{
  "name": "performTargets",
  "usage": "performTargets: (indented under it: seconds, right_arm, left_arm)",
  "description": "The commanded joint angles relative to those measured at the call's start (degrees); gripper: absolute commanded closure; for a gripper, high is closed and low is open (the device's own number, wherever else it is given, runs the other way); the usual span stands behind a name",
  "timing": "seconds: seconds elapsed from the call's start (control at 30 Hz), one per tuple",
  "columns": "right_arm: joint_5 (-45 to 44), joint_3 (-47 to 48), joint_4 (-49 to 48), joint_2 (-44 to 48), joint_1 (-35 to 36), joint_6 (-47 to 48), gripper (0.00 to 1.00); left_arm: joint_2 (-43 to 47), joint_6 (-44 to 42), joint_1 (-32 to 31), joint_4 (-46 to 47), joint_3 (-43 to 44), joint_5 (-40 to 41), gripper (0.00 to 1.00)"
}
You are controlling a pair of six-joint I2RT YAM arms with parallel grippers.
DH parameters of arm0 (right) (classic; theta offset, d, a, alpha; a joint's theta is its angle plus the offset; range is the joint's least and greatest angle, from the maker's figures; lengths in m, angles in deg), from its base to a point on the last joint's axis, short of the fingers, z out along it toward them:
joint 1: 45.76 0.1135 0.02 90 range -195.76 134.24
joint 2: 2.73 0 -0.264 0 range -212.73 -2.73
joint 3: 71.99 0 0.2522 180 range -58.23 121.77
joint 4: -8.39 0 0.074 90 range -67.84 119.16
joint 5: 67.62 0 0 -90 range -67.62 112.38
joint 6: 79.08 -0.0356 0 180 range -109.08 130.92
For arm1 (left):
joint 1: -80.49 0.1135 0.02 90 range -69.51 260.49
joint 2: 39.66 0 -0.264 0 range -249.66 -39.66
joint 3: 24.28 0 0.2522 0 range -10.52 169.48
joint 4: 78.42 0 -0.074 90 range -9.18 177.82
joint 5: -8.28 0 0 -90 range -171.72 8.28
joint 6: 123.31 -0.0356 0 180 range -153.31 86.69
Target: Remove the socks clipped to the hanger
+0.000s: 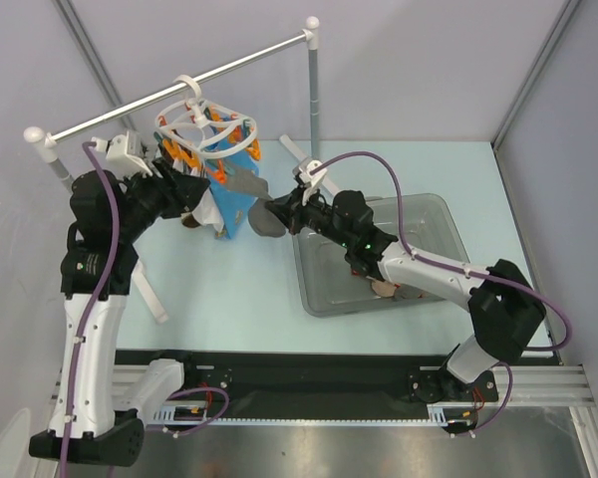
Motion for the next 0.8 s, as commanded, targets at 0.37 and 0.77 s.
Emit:
performTargets:
  seconds: [0.37,0.77]
  right_arm:
    - [13.73,4.14,1.93,-3.41,-0.17,-2.76,1.0]
    - [14.8,9.59,4.65,-8.24,2.37,-2.86,1.0]
  left_arm:
    - [-4.88,1.61,-0.11,4.04,-1.63,8.42,0.68]
    - [-4.53,4.77,-0.11,11.07,-3.74,-1.69,0.64]
